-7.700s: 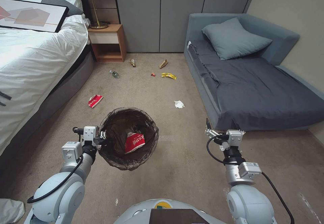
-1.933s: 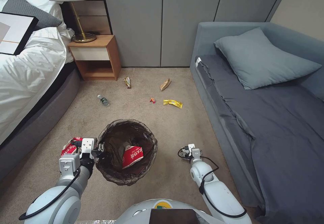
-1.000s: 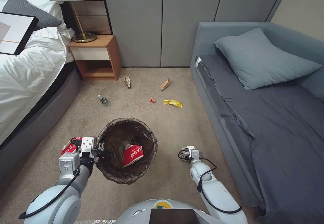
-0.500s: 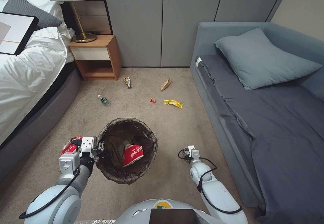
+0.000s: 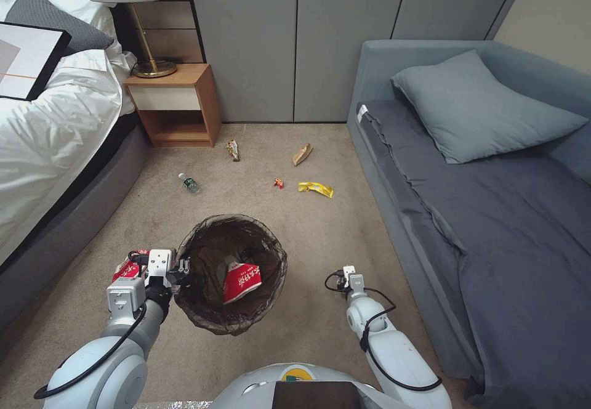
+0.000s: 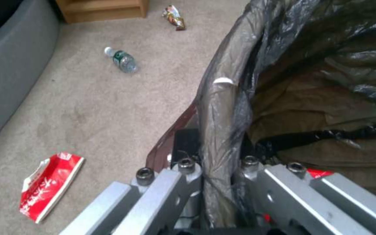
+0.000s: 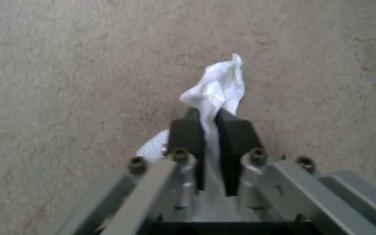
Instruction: Pick up the trash bin, then pick up the garbage from the floor and place it into the trash bin.
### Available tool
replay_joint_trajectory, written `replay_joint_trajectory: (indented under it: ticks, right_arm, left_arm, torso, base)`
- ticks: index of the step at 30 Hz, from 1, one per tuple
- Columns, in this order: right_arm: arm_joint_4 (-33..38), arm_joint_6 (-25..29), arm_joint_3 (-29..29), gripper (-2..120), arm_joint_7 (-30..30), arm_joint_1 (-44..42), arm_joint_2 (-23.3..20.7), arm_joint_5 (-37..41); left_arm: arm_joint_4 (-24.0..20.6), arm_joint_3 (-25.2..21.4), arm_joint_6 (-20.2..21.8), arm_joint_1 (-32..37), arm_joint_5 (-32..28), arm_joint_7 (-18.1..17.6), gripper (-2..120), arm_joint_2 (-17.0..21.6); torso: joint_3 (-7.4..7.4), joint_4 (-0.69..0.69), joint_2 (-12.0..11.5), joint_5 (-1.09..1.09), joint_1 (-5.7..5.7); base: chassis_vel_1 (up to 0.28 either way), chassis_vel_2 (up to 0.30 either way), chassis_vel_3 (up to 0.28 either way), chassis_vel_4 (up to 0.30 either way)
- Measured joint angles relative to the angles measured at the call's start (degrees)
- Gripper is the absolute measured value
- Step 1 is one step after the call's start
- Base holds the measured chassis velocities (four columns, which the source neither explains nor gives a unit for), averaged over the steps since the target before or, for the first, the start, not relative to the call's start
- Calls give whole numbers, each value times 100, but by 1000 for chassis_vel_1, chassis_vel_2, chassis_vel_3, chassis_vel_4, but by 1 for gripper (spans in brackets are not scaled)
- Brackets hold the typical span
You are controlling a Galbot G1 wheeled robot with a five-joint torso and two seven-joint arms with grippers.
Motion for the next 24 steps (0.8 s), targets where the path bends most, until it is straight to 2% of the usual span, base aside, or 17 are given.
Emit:
replay_joint_trajectory:
  ticks: [1, 7, 10, 14, 15, 17, 18, 21, 22, 24]
  right_arm:
    - [22, 4, 6, 0, 0, -4, -2, -4]
    - [146, 56, 124, 0, -16, -49, 0, -84]
    - [559, 78, 297, 0, -55, -184, -18, -99]
    - [1494, 97, 552, 0, -145, -462, -217, -83]
    - [1494, 97, 552, 0, -145, -462, -217, -83]
    - [2247, 59, 688, 0, -168, -598, -368, 58]
    - [2247, 59, 688, 0, -168, -598, -368, 58]
    - [3324, -150, 826, 0, -164, -711, -622, 504]
    - [3324, -150, 826, 0, -164, -711, -622, 504]
    - [3894, -291, 866, 0, -160, -738, -845, 856]
  left_arm:
    - [0, 4, 4, -3, -4, 0, 2, 1]
    - [0, 7, 13, 3, -13, -1, 2, 15]
    - [0, 0, 22, 29, -33, -1, 2, 44]
    - [0, -6, 30, 42, -50, -6, 2, 73]
    - [0, -6, 30, 42, -50, -6, 2, 73]
    - [0, -7, 32, 41, -63, -7, 2, 93]
    - [0, -7, 32, 41, -63, -7, 2, 93]
    - [0, -9, 41, 37, -89, -13, 2, 132]
    - [0, -9, 41, 37, -89, -13, 2, 132]
    - [0, -7, 43, 38, -93, -17, 2, 141]
  torso:
    - [0, 0, 0, 2, 0]
    - [0, 2, 0, 2, 0]
    - [0, 2, 0, 2, 0]
    - [0, 1, 0, 2, 0]
    - [0, 1, 0, 2, 0]
    - [0, 1, 0, 2, 0]
    - [0, 1, 0, 2, 0]
    - [0, 3, 0, 2, 0]
    - [0, 3, 0, 2, 0]
    - [0, 2, 0, 2, 0]
  base:
    - [0, 0, 0, 0]
    - [0, 0, 0, 0]
    - [0, 0, 0, 0]
    - [0, 0, 0, 0]
    - [0, 0, 0, 0]
    - [0, 0, 0, 0]
    - [0, 0, 0, 0]
    - [0, 0, 0, 0]
    - [0, 0, 0, 0]
    - [0, 0, 0, 0]
